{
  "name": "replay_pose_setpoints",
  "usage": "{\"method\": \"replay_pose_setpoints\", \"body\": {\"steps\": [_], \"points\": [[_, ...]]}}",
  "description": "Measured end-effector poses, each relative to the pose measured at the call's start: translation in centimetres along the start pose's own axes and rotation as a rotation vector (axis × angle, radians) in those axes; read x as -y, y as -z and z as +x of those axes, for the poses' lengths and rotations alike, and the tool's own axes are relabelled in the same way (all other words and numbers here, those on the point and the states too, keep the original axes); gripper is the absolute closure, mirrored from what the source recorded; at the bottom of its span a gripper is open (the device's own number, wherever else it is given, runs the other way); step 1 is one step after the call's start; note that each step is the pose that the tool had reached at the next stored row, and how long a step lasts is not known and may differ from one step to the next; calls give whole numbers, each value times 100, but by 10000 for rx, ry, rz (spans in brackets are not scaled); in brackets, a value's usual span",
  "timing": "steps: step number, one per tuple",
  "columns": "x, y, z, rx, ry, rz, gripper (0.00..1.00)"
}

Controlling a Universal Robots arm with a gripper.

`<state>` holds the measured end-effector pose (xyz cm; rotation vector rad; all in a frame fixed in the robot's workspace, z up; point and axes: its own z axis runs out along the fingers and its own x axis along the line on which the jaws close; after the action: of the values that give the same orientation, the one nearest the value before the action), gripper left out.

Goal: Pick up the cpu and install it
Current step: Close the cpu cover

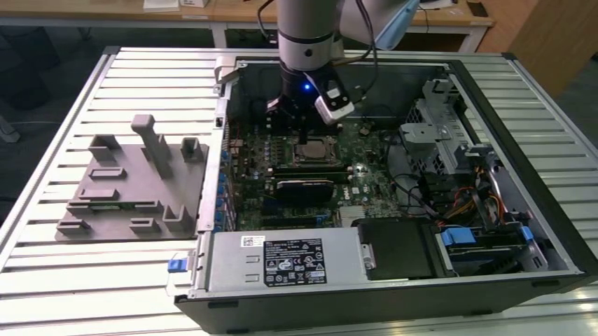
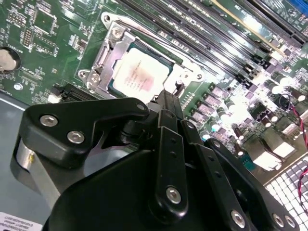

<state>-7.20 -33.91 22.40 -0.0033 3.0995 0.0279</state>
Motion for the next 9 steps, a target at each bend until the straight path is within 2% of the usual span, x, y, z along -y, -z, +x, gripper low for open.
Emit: {"method": "replay_pose_setpoints", "body": {"steps": [9], "points": [[-12,-8,-170,0,-2,0,89]]}}
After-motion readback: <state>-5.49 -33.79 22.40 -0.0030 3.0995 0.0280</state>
